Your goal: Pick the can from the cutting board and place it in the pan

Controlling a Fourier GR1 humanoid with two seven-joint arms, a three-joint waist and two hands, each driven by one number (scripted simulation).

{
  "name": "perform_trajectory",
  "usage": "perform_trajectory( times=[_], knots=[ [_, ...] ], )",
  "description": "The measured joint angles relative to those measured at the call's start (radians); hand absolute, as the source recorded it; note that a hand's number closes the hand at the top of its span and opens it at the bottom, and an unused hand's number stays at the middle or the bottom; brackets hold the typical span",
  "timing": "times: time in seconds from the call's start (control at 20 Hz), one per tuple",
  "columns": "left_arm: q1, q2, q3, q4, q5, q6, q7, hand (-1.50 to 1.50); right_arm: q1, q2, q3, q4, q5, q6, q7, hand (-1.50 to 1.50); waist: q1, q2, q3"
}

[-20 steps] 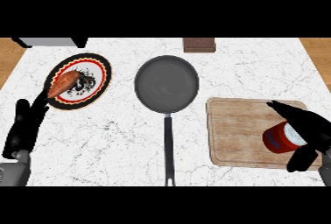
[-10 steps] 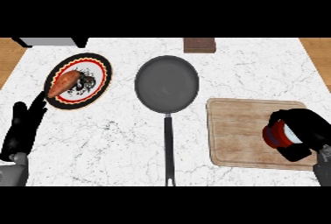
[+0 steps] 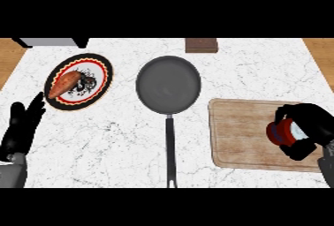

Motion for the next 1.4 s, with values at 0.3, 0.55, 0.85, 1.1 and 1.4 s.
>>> perform_trajectory(
  times=[0.3,0.55,0.85,1.1,1.4],
  knots=[
    [-0.039,-0.015,-0.025,0.007,-0.019,-0.002,0.004,0.00,-0.196,-0.061,0.008,0.263,-0.002,-0.069,-0.293,1.50,0.036,0.014,0.003],
    [-0.048,-0.021,-0.026,0.006,-0.022,0.003,0.010,0.00,-0.307,-0.048,-0.065,0.366,-0.069,-0.221,-0.509,1.50,0.040,0.014,0.004],
    [-0.047,-0.027,-0.024,0.003,-0.029,0.008,0.024,0.00,-0.444,0.005,-0.138,0.488,-0.166,-0.292,-0.692,1.50,0.029,0.008,0.002],
    [-0.041,-0.009,0.001,0.013,-0.020,-0.016,0.016,0.00,-0.565,0.081,-0.136,0.569,-0.180,-0.275,-0.680,1.50,0.018,0.004,0.001],
    [-0.031,-0.024,-0.002,-0.001,-0.033,-0.008,0.017,0.00,-0.696,0.203,-0.142,0.684,-0.192,-0.276,-0.593,1.50,0.019,0.004,0.000]
  ],
)
